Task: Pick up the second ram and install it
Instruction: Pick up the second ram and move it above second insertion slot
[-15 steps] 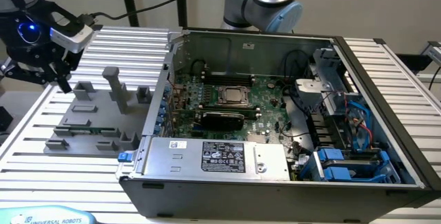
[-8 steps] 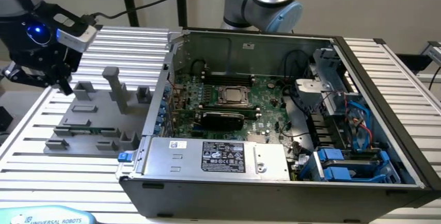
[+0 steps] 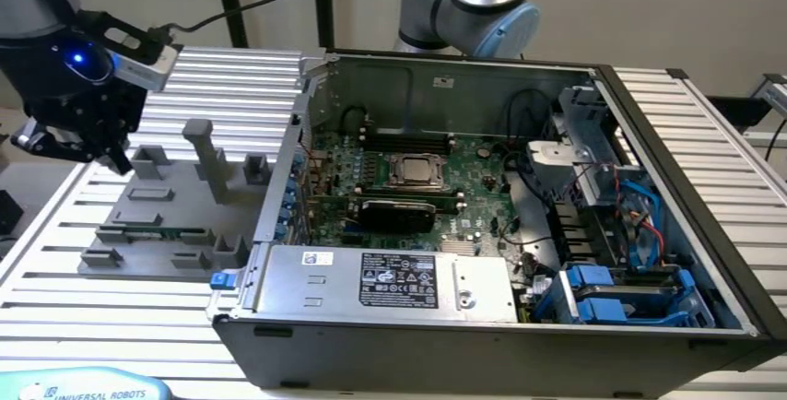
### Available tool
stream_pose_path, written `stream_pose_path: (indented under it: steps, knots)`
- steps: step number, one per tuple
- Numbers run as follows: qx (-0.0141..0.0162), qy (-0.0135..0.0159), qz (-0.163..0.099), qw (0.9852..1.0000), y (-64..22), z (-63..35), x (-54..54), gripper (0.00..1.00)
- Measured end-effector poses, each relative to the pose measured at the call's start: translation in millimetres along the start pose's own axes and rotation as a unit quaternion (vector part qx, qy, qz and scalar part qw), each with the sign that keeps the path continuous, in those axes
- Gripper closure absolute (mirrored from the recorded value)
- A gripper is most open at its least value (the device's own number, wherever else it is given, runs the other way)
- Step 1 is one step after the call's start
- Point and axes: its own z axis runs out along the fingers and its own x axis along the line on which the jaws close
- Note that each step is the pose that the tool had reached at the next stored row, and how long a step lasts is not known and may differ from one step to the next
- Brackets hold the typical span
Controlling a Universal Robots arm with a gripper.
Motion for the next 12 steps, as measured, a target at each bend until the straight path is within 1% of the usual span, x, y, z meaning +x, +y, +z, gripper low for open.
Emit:
stream_pose_path:
  steps: [3, 6, 9, 12]
  knots:
    - [-0.0002, 0.0012, -0.027, 0.9996, -0.1, 2.6, 0.0, 0.89]
    - [-0.0004, 0.0024, -0.054, 0.9985, -0.2, 5.1, 0.0, 0.89]
    - [-0.0004, 0.0036, -0.081, 0.9967, -0.3, 7.7, 0.0, 0.89]
    - [0.002, 0.0037, -0.108, 0.9941, -0.5, 10.6, 0.1, 0.89]
